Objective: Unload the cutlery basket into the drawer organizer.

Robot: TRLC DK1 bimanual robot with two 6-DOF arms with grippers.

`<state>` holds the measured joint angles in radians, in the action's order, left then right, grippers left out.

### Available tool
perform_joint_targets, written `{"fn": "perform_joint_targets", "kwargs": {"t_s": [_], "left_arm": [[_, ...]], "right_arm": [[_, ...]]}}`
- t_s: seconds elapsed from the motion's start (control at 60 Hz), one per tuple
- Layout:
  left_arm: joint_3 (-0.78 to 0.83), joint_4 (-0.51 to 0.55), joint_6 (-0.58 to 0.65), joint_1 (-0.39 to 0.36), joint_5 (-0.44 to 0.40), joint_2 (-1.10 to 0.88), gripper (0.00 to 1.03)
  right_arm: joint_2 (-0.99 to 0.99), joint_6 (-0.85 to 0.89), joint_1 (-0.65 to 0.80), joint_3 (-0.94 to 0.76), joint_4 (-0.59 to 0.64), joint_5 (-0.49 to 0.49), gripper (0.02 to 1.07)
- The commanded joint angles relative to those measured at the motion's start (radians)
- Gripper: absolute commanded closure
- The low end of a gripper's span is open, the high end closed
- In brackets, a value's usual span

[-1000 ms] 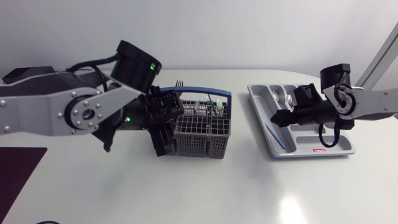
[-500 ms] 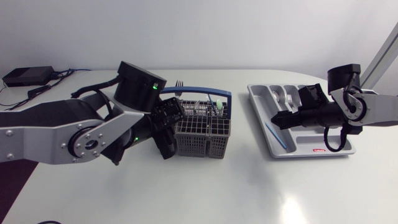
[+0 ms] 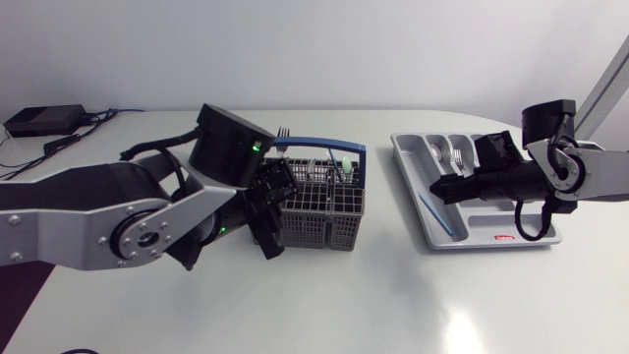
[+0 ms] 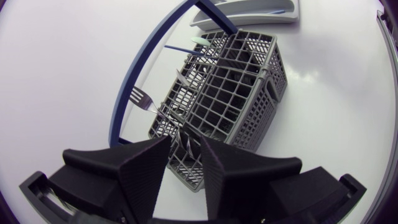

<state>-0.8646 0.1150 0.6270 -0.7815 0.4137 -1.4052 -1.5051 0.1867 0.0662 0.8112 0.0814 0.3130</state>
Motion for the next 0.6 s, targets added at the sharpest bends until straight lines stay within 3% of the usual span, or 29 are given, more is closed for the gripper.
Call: {"fn": "perform_joint_targets", "kwargs": {"t_s": [0.0, 0.583], "left_arm": [[0.021, 0.006, -0.019, -0.005, 0.010, -0.006, 0.52], [0.041, -0.017, -0.029, 0.014, 0.011, -0.074, 0.52]], "right_arm": [[0.017, 0.016, -0.005, -0.029, 0.001, 0.001, 0.23], [0.019, 0.022, -0.005, -0.038, 0.000, 0.008, 0.21]]}}
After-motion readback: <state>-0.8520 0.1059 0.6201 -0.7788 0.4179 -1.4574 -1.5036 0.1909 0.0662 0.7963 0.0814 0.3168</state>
